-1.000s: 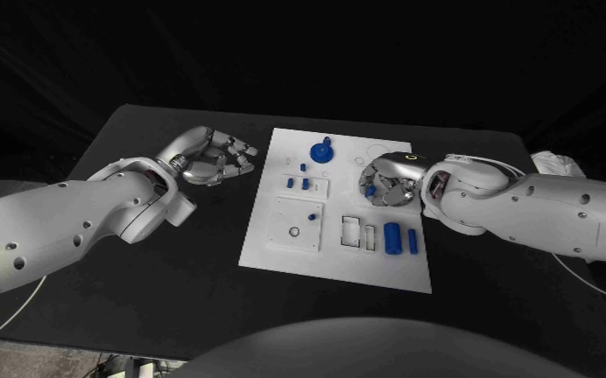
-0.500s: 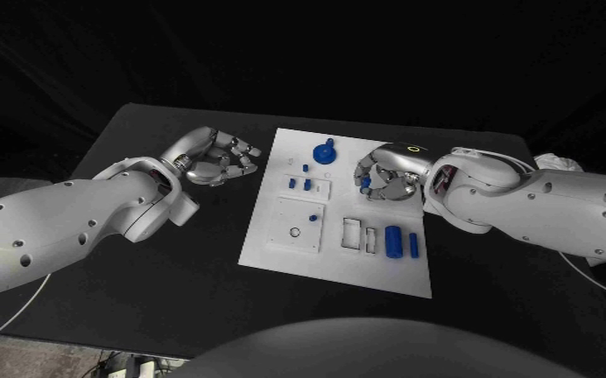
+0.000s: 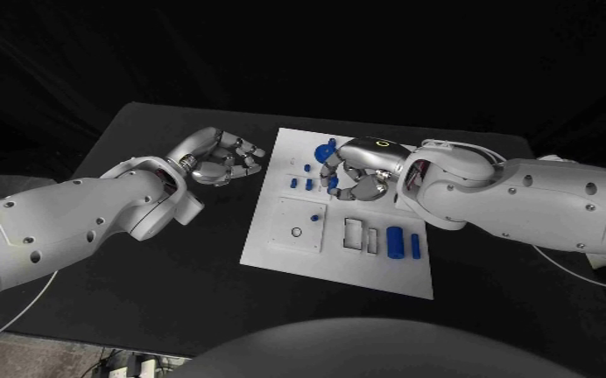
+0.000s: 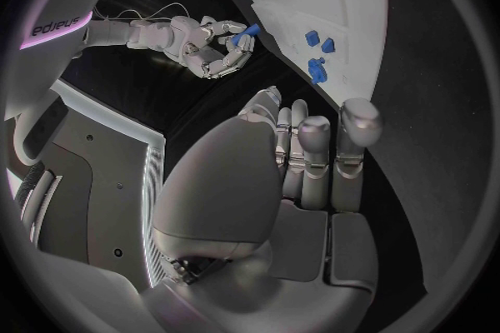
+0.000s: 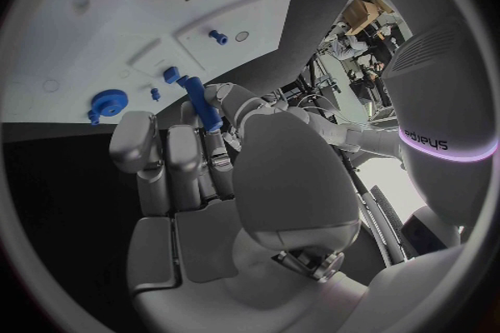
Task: Assemble the parts on the task board
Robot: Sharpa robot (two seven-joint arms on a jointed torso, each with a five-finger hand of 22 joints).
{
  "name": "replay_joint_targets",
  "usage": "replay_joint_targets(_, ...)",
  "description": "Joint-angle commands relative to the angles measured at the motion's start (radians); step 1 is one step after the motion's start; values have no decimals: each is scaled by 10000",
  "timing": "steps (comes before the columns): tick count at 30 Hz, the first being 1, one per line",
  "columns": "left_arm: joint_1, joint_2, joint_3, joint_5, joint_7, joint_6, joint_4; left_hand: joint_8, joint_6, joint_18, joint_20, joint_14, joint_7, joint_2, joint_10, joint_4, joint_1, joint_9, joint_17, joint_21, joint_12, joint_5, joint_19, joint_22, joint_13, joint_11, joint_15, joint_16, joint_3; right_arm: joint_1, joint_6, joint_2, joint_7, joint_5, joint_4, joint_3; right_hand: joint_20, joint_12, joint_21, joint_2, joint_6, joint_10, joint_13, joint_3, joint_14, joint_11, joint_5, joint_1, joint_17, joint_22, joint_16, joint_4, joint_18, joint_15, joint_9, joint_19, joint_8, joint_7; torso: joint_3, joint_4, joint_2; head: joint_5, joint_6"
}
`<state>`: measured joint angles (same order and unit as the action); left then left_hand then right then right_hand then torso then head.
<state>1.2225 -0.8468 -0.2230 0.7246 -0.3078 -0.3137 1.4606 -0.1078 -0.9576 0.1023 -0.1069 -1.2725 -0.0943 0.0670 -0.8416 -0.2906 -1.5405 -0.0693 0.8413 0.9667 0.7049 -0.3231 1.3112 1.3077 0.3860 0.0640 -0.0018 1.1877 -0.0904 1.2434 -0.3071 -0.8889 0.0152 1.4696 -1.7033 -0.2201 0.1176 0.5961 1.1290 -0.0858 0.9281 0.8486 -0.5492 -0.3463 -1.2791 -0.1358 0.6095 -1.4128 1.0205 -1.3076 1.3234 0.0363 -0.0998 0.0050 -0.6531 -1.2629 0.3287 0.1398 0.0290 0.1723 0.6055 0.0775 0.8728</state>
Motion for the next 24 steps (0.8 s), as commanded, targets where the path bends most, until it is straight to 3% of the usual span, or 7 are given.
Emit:
replay_joint_targets(1, -5, 46, 7, -2, -68, 115, -9, 36, -11, 125, 16, 63, -65, -30, 11, -1, -74, 4, -6, -51, 46, -40, -57, 998, -16, -6, -12, -31, -62, -79, 592, 345, 115, -28, 41, 0, -47, 94, 61, 86, -99, 720, -21, 10, -87, 651, -56, -24, 9, -1317, 58, 54, -14, -6, -13, -13, 44, -9, -11, 23, -6, -65, -2)
replay_joint_targets(11, -11, 62, 8, -10, -63, 98, -16, 36, -11, 125, 16, 63, -65, -30, 11, -1, -74, 4, -6, -51, 46, -40, -57, 998, -16, -6, -12, -31, -62, -464, 806, 1248, 91, 336, 141, 5, -50, 51, 54, 80, -203, 684, -1, -43, -99, 634, -96, -62, 15, -1308, 63, 111, -21, -1, -9, 14, -20, 9, -24, 70, -10, -125, -2)
replay_joint_targets(16, -11, 94, 8, -16, -64, 97, -38, 39, -6, 128, 15, 73, -72, -37, 14, -6, -75, 5, -29, -74, 45, -45, -66, 993, -18, -3, -11, -43, -68, -667, 886, 1556, 85, 532, 289, 7, -49, 45, 80, 75, -230, 683, 3, -51, -115, 629, -103, -61, 42, -1314, 76, 120, -15, 2, -3, 1, -41, 15, -12, 78, -27, -158, -2)
replay_joint_targets(24, -11, 120, 8, -19, -60, 117, -41, 39, -6, 128, 15, 73, -72, -37, 14, -6, -75, 5, -29, -74, 45, -45, -66, 993, -18, -3, -11, -43, -68, -1055, 869, 1868, 184, 818, 537, 8, -40, 8, 207, 68, -312, 658, 21, -79, -207, 607, -164, -53, 182, -1346, 154, 144, 11, 18, 18, -75, -109, 38, -16, 23, 2, -274, -2)
